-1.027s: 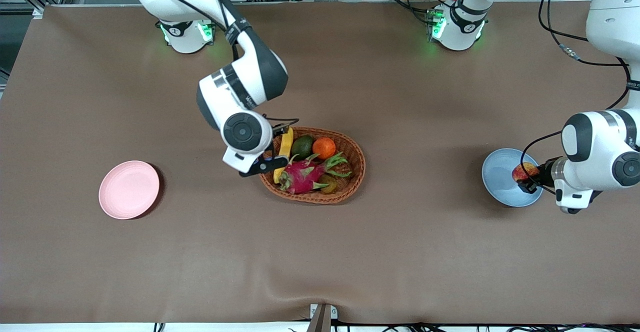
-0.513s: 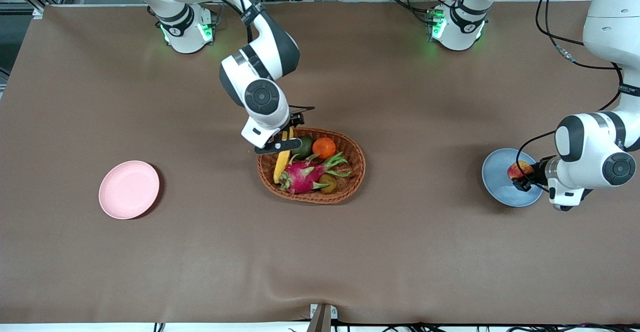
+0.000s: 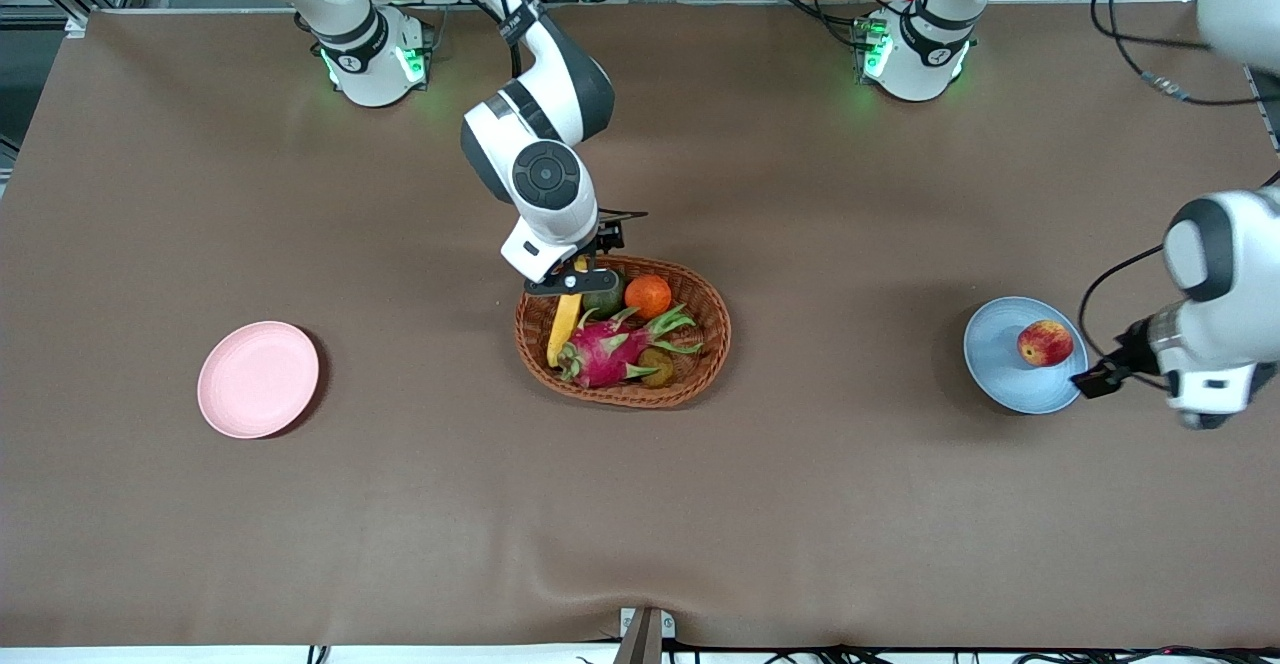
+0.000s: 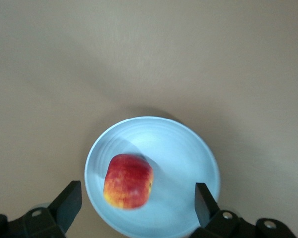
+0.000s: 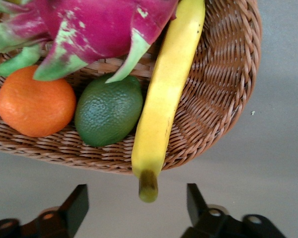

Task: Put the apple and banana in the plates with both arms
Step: 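Release the apple on the blue plate while the right gripper grasps the banana, then lift the yellow banana with the right gripper and carry it to the pink plate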

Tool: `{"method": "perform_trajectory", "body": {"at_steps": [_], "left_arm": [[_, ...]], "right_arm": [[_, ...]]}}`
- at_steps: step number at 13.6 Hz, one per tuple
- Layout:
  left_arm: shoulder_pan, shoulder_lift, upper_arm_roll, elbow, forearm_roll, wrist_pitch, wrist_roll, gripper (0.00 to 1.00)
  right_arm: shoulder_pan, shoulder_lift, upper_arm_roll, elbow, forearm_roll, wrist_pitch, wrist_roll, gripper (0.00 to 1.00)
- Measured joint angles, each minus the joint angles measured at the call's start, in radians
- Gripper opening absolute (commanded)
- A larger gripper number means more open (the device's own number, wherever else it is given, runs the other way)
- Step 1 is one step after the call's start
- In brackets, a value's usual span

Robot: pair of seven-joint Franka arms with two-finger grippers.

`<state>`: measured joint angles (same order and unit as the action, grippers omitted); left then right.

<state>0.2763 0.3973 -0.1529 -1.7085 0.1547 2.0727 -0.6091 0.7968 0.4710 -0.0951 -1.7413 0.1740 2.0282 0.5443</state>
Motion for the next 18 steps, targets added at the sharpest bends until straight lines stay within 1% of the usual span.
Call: {"method": "perform_trajectory", "body": {"at_steps": [3,4,5,9,10,12,14,15,18], "left_arm": [[-0.002,-0.089,-0.058,0.088,0.000,-0.143,0.000,1.00],[-0.002,-0.111,-0.075,0.114,0.000,-0.181,0.000,1.00],[-0.002,-0.132,-0.092,0.135,0.000,-0.216,0.001,1.00],[-0.003,-0.221,-0.163,0.166,0.000,-0.333,0.001,1.00],[-0.003,-0.235,-0.179,0.168,-0.002,-0.365,0.001,1.00],[-0.003,-0.255,-0.208,0.178,-0.020,-0.410,0.001,1.00],[-0.003,-0.275,-0.215,0.191,-0.055,-0.448,0.012,1.00],[-0.002,-0.285,-0.214,0.200,-0.070,-0.453,0.035,1.00],[0.000,-0.302,-0.214,0.228,-0.083,-0.464,0.109,1.00]], "right_arm": [[0.000,0.006,-0.002,-0.009,0.000,0.011,0.001,0.61],[0.000,0.006,-0.002,-0.009,0.000,0.017,0.001,0.60],[0.000,0.007,-0.003,-0.009,0.000,0.019,0.001,0.57],[0.000,0.013,-0.004,-0.012,0.000,0.019,0.002,0.50],[0.000,0.015,-0.004,-0.013,0.000,0.019,0.002,0.45],[0.000,0.017,-0.004,-0.014,0.000,0.019,0.002,0.31],[0.000,0.017,-0.004,-0.014,0.000,0.019,0.002,0.09],[0.000,0.017,-0.004,-0.015,0.000,0.019,0.003,0.00],[-0.001,0.017,-0.005,-0.015,0.000,0.018,0.008,0.00]]}}
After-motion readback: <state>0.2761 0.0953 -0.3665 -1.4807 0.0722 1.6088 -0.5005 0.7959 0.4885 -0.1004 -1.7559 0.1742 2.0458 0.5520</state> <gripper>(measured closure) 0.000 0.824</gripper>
